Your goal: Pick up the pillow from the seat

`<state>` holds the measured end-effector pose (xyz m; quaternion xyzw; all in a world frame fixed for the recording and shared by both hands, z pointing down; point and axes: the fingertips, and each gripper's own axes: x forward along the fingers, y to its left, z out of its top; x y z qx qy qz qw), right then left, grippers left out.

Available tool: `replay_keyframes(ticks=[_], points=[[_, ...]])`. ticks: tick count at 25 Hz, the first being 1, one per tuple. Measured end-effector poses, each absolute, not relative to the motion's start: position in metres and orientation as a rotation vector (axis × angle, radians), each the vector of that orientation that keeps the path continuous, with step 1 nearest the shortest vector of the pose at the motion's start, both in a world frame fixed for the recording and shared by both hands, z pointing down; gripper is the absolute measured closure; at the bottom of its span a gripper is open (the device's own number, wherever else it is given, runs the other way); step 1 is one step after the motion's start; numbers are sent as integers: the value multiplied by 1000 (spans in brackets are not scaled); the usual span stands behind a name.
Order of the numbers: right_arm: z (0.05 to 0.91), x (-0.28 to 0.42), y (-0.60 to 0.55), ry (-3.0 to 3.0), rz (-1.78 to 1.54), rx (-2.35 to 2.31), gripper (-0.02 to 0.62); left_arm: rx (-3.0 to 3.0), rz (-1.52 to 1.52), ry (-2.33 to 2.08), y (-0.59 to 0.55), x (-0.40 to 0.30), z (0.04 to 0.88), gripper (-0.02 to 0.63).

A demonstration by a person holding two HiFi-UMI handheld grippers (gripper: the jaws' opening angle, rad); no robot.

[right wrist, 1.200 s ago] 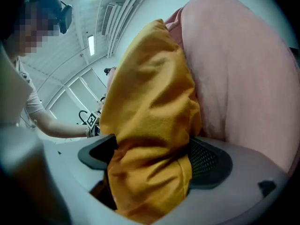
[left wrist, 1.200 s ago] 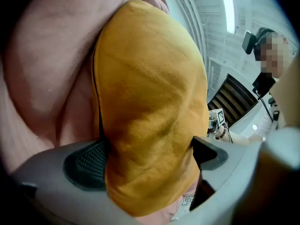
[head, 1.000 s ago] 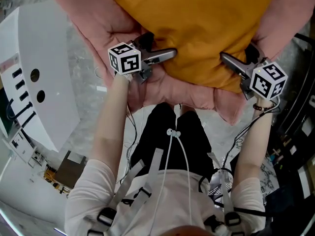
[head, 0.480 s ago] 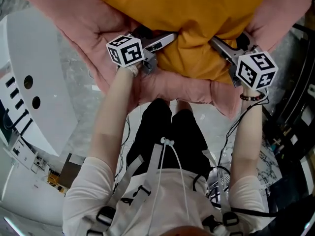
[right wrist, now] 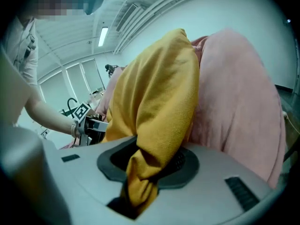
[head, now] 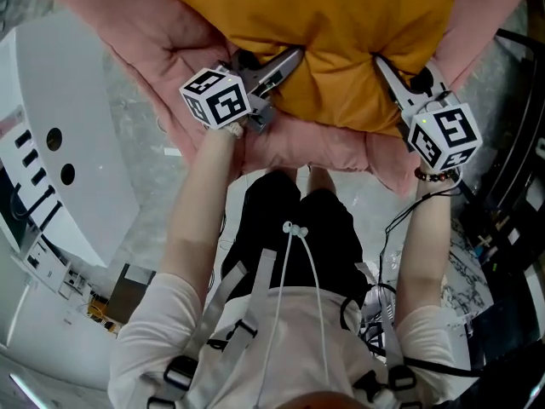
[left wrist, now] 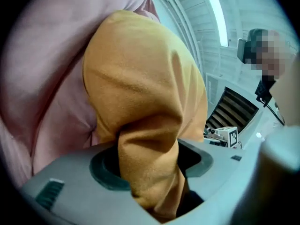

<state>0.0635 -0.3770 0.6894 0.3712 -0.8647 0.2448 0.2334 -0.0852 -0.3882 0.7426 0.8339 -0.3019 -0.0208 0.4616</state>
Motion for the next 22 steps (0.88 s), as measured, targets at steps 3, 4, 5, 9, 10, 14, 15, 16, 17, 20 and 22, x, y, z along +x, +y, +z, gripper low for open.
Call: replay_keyframes(ticks=[3,4,5,9,10,14,15,16,17,20,22], points=[[670,67,-368,-2414,622,1053,465,2094,-58,-765,-381,-81,722,336],[664,68,-365,-2426,611,1062,465,2104,-60,-774,-378,-80,716,339],[657,69,-362,-2438,601,1068,465,2113,-65,-783,-376,-80,708,345],[621,69,-356,-2513,543,1070,465,2165,-135,-846,-371,-85,666,351],[608,69,-353,-2542,526,1069,465,2193,-156,-862,-370,-87,652,351],[545,67,-338,-2640,420,1083,465,2326,-203,-902,-363,-90,581,351],[527,68,-334,-2659,390,1093,465,2356,-209,-911,-360,-88,562,351],[509,70,-329,-2678,358,1104,465,2386,-218,-921,-356,-86,542,351],[491,73,-325,-2696,324,1114,465,2415,-228,-933,-353,-84,522,351],[435,80,-319,-2755,200,1140,465,2506,-272,-964,-348,-77,460,351],[396,84,-315,-2798,121,1149,465,2568,-305,-990,-343,-74,417,351]])
